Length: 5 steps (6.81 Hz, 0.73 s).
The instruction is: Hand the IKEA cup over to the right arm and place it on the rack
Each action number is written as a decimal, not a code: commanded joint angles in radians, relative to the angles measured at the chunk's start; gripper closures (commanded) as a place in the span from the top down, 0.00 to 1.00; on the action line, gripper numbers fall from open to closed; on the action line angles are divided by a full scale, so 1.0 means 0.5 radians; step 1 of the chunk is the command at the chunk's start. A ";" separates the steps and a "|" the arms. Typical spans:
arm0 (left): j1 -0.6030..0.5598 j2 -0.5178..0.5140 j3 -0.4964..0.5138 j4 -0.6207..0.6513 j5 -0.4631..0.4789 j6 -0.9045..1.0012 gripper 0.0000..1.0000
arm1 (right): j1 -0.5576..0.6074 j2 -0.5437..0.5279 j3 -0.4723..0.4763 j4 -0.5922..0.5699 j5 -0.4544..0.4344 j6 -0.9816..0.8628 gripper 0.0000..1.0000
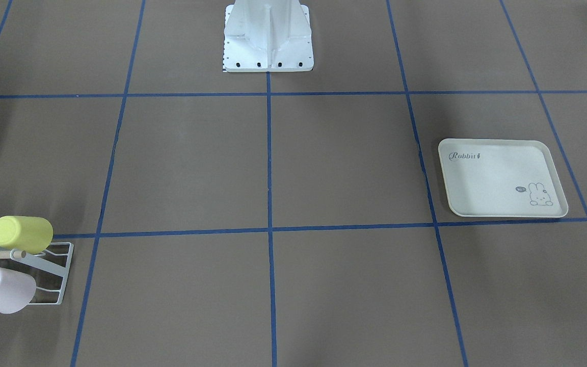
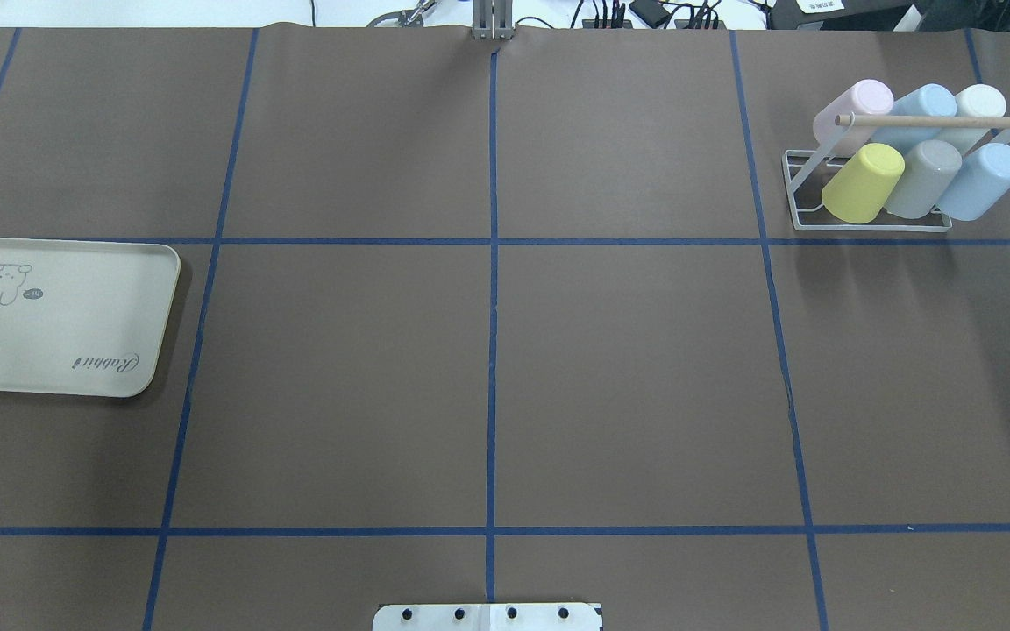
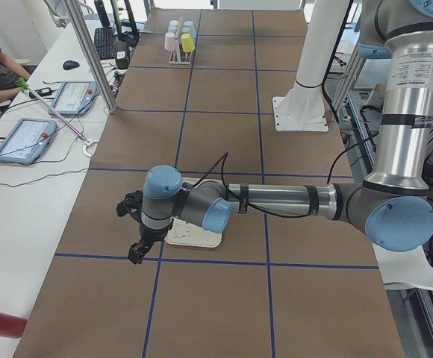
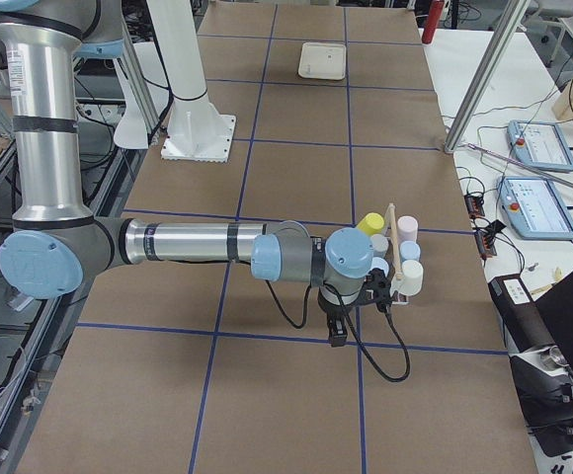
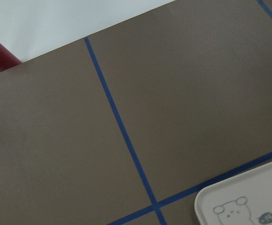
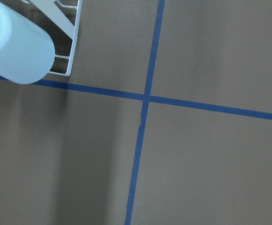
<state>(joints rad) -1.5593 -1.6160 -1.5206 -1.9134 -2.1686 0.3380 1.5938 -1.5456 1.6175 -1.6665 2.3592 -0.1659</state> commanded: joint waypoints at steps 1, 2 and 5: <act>0.005 0.014 -0.081 0.260 0.008 0.033 1.00 | 0.015 0.029 0.066 -0.140 0.003 0.004 1.00; 0.005 0.002 -0.213 0.547 -0.049 0.033 1.00 | 0.015 0.029 0.066 -0.140 0.003 0.004 1.00; 0.008 0.044 -0.229 0.636 -0.243 -0.211 1.00 | 0.015 -0.019 0.081 -0.122 0.012 0.000 1.00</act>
<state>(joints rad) -1.5560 -1.6023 -1.6326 -1.6006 -2.2673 0.3056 1.6004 -1.5415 1.6527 -1.7329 2.3635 -0.1652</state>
